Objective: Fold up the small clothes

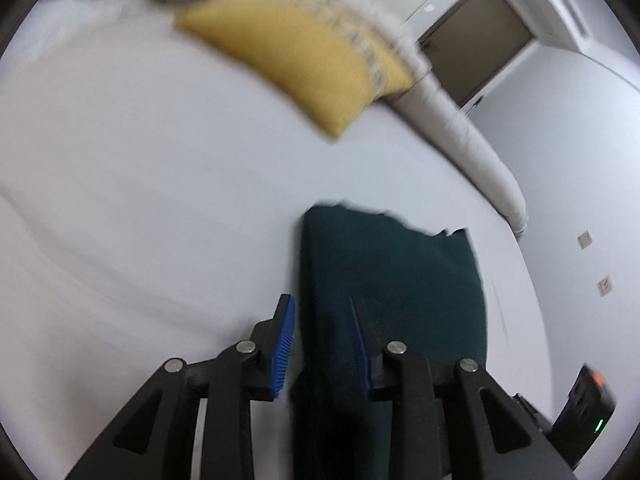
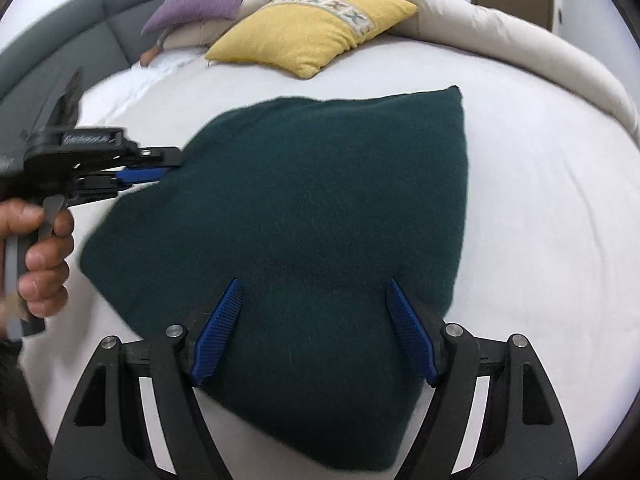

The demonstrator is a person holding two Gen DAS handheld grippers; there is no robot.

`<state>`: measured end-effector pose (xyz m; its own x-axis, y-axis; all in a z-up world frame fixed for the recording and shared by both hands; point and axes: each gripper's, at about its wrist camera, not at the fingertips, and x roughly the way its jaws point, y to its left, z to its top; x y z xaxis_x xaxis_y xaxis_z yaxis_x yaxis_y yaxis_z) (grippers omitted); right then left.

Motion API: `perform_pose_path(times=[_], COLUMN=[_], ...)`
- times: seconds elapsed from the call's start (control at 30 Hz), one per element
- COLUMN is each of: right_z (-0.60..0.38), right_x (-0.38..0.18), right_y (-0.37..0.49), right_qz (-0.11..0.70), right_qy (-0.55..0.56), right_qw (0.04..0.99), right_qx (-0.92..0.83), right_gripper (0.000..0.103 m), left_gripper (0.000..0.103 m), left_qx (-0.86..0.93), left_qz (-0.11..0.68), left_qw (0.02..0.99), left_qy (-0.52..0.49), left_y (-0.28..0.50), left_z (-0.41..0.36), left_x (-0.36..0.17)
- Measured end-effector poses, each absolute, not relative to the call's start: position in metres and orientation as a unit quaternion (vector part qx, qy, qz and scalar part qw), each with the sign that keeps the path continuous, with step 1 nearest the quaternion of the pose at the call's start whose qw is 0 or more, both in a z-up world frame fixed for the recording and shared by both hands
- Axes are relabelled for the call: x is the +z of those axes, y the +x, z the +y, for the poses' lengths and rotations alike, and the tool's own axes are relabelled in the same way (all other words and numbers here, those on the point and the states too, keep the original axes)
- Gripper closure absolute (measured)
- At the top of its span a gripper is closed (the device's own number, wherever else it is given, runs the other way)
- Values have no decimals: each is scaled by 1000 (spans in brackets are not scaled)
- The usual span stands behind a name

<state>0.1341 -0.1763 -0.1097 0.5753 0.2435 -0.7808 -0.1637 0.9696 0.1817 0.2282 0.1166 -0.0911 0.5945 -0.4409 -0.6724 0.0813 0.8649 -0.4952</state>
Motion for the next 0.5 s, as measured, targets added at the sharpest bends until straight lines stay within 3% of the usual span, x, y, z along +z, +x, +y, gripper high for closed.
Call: perform_pose_path(times=[0.13, 0.3, 0.4, 0.47, 0.5], right_z=[-206, -237, -255, -267, -272], right_x=[-95, -116, -138, -145, -147], right_y=[129, 135, 133, 127, 127], right_qz=[437, 465, 477, 470, 468], right_qy=[157, 264, 300, 323, 331], right_qw=[872, 824, 806, 799, 798], right_qx=[157, 187, 181, 187, 187], right_gripper=[36, 40, 51, 55, 55], left_gripper=[74, 75, 74, 58, 57], left_qx=[-180, -169, -170, -167, -173], left_qz=[388, 442, 428, 444, 446], left_qw=[895, 874, 882, 875, 871], left_qy=[-128, -106, -99, -99, -114], left_y=[203, 213, 207, 208, 210], left_z=[83, 73, 78, 78, 82], left_x=[-69, -122, -132, -139, -145])
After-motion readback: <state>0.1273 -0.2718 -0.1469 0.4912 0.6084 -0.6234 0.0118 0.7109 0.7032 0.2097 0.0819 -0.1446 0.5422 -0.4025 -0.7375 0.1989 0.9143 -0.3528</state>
